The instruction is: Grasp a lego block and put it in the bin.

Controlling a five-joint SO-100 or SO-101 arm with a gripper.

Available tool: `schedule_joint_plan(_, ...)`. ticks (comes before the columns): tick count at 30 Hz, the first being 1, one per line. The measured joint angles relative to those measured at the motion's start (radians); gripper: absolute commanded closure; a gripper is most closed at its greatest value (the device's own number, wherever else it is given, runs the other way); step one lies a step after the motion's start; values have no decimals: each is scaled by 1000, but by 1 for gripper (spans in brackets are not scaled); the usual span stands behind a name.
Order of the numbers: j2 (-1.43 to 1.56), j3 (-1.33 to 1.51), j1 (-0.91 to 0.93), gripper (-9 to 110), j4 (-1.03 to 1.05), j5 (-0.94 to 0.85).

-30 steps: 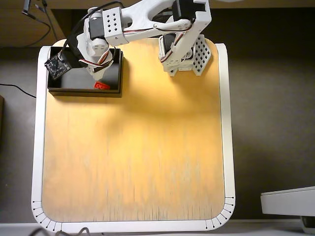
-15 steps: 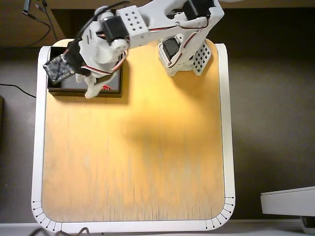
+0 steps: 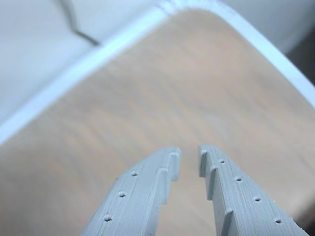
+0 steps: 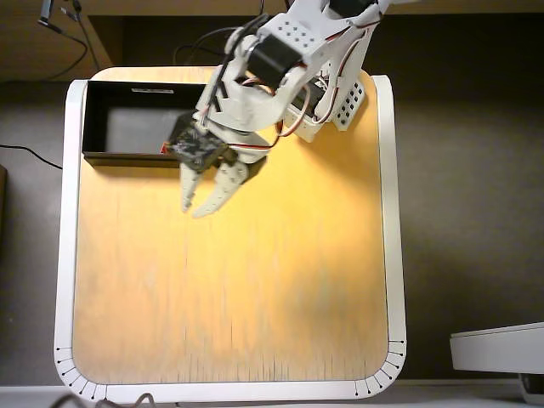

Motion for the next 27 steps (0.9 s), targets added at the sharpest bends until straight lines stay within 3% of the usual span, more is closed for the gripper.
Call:
schedule_joint_plan(14,383,281,-466,101,0,8)
schedule_joint_plan(27,699,749,-601,101,-3,34)
